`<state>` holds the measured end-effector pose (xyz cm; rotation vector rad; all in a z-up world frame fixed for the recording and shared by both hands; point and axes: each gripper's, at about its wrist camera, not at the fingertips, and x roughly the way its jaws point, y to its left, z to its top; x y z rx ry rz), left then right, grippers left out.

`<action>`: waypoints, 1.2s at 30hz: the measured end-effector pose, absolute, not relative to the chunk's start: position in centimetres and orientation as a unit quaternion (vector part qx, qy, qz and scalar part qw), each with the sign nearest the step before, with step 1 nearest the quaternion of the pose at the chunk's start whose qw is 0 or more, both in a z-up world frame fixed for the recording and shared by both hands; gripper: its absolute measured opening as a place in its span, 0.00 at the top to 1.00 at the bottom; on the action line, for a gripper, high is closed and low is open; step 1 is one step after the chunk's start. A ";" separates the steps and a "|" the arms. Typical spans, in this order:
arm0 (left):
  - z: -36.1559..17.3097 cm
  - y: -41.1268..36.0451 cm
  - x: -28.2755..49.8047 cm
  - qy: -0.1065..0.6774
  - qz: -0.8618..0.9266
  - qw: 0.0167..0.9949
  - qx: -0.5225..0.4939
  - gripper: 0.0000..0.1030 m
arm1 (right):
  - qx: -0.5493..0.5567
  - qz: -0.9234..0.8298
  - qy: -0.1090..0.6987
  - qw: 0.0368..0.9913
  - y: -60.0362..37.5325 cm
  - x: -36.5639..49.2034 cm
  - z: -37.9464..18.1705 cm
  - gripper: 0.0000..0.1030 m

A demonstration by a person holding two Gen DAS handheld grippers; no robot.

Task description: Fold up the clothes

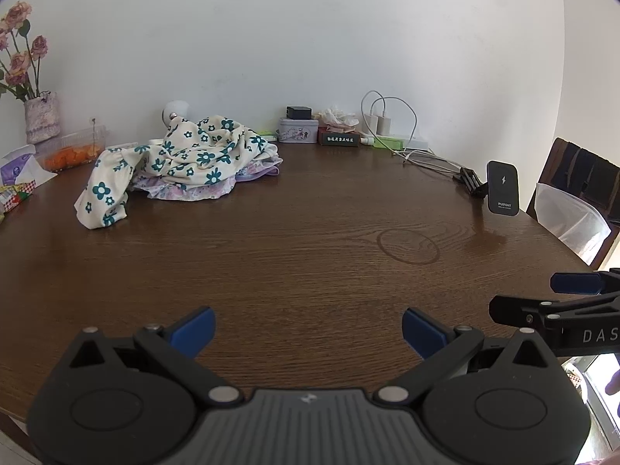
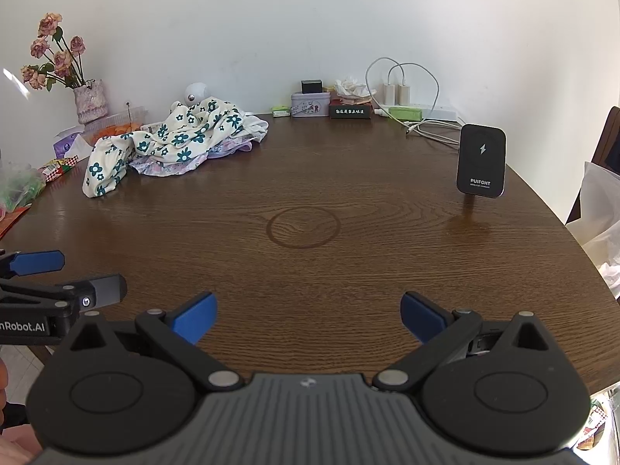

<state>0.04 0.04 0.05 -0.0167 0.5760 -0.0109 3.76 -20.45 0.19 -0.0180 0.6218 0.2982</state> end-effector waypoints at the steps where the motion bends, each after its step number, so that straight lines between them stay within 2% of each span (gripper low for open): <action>1: 0.1 0.1 0.1 0.284 -0.006 0.959 -0.010 0.00 | -0.009 0.146 0.304 0.941 -20.4 3.8 0.2 0.00; 36: -0.6 0.7 0.5 0.292 -0.009 0.956 -0.009 0.00 | -0.006 0.147 0.308 0.940 -20.5 3.9 -0.1 0.00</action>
